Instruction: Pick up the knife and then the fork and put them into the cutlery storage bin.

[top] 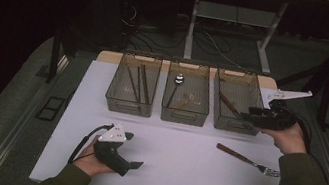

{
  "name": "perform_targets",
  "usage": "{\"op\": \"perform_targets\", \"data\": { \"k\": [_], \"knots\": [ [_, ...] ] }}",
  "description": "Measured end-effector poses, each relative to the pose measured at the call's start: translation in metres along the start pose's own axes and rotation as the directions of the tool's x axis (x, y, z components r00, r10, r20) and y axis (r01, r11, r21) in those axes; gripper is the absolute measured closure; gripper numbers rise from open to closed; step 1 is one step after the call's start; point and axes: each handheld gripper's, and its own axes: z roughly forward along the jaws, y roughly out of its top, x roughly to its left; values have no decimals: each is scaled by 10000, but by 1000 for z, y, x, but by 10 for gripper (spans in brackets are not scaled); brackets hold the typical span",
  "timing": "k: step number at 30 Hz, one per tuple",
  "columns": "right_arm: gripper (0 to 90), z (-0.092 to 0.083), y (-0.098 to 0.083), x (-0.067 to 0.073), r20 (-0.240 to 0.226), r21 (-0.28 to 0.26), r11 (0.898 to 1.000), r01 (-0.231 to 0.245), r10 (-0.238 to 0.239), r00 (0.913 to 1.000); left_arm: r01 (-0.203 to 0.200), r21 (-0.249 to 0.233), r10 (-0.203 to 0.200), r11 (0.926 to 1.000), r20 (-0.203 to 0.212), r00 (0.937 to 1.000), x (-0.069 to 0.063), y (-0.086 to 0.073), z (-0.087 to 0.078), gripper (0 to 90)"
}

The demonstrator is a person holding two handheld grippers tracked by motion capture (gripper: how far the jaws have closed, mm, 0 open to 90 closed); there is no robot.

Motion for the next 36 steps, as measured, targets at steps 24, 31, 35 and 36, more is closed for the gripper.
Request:
{"op": "perform_targets", "data": {
  "k": [24,31,35,36],
  "knots": [
    [895,-4,-94,4,-253,1992,9785,532,-491,9985,-152,153,153,9998,-47,9999,1,0,0,0],
    [896,-3,-115,-1,-25,2633,9633,529,-541,9985,-182,216,183,9996,-77,9998,2,0,0,0],
    [896,-2,-115,0,-116,2620,9631,619,-610,9981,-197,235,198,9995,-76,9998,2,0,0,0],
    [896,-2,-115,1,-183,2665,9616,659,-633,9978,-201,234,203,9995,-66,9998,2,0,0,0]
  ]
}}
